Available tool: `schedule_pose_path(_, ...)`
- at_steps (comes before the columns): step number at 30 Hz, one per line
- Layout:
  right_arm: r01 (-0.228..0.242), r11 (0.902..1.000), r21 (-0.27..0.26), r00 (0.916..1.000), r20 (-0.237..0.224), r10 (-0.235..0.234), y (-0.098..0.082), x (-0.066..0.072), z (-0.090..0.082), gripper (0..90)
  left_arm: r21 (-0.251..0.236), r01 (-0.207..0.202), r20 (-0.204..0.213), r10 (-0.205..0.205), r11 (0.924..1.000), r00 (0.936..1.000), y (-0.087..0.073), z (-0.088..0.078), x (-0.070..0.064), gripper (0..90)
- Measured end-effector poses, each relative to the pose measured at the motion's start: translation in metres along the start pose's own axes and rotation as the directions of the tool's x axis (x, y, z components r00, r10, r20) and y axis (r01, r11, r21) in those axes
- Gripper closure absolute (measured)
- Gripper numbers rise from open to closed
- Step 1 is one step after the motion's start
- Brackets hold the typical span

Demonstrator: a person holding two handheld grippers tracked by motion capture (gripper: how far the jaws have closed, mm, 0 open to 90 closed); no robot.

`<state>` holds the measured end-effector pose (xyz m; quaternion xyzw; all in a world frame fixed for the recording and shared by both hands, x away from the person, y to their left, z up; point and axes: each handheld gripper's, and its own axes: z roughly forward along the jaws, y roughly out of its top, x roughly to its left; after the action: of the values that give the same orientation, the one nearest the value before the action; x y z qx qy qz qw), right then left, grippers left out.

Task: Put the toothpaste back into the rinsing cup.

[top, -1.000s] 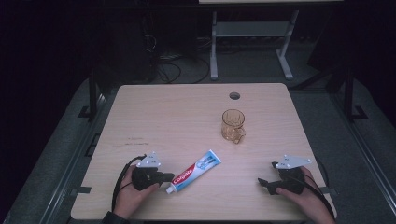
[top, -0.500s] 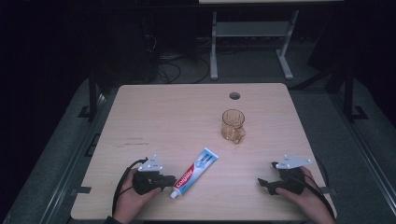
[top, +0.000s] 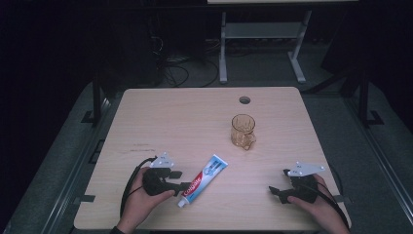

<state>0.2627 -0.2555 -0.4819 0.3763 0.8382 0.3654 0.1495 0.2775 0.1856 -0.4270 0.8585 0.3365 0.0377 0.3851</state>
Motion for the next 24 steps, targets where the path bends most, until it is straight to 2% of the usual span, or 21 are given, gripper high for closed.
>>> schedule_pose_path(1,-0.002,1.0000,-0.001,1.0000,-0.001,0.002,0.000,0.000,0.000,13.6,-0.002,0.008,-0.014,-0.008,1.0000,0.9999,0.005,0.001,0.000,36.5)
schedule_pose_path(6,0.000,1.0000,0.000,1.0000,0.000,0.000,0.000,0.000,0.000,13.6,0.014,0.000,-0.025,0.001,0.9999,0.9997,0.014,0.005,-0.001,31.7)
schedule_pose_path(16,0.000,1.0000,0.000,1.0000,0.000,0.000,0.000,0.000,0.000,13.6,0.058,-0.052,-0.040,0.054,0.9970,0.9977,0.035,0.027,-0.004,28.3)
schedule_pose_path(24,0.000,1.0000,0.000,1.0000,0.000,0.000,0.000,0.000,0.000,13.6,0.104,-0.052,-0.044,0.057,0.9932,0.9974,0.048,0.047,-0.006,27.2)
